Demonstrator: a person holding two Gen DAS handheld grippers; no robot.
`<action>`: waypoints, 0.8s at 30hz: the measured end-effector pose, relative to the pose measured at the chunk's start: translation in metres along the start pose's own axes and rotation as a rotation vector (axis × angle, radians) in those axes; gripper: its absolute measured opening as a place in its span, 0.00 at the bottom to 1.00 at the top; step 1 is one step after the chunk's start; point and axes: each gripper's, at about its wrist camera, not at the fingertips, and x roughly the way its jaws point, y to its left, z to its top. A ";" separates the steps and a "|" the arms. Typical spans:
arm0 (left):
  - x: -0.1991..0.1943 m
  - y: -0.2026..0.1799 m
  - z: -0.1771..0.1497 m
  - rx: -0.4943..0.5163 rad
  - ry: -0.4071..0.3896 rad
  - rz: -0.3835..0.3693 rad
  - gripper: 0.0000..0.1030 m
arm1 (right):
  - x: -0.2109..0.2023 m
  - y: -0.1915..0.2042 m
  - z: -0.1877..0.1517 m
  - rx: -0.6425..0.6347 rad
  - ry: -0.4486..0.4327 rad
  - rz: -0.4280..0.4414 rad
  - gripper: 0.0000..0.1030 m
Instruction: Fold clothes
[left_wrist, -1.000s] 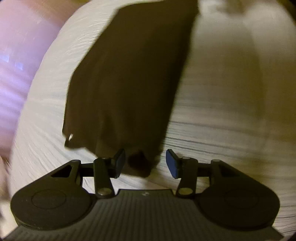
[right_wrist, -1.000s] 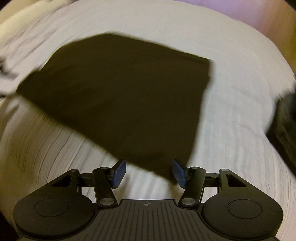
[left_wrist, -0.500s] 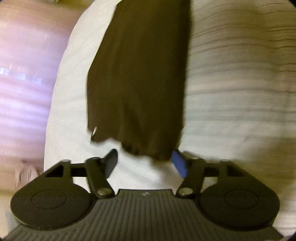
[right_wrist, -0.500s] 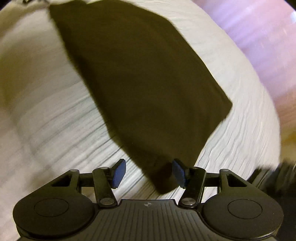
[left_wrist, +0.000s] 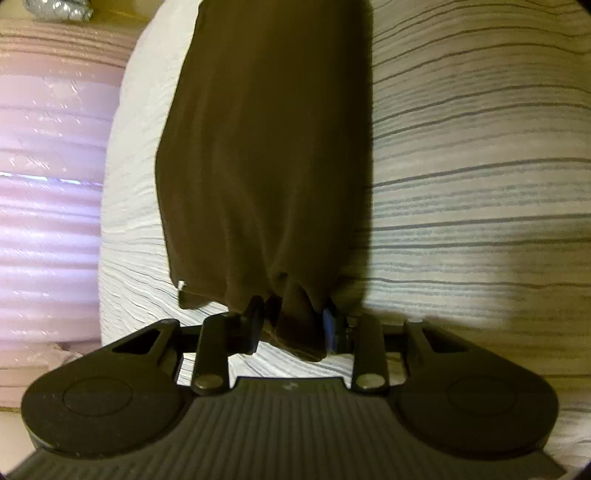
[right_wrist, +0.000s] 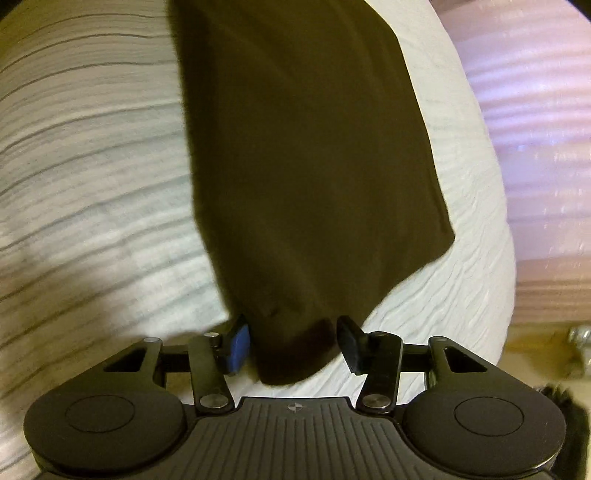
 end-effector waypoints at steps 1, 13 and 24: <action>0.003 -0.002 0.000 0.027 -0.011 0.021 0.32 | -0.002 0.004 0.002 -0.016 -0.016 -0.002 0.49; -0.005 0.027 -0.006 -0.068 0.022 -0.105 0.05 | 0.008 -0.028 -0.010 0.059 -0.035 0.042 0.04; -0.146 0.021 0.008 -0.218 0.024 -0.218 0.05 | -0.072 -0.049 -0.041 0.123 -0.067 0.135 0.02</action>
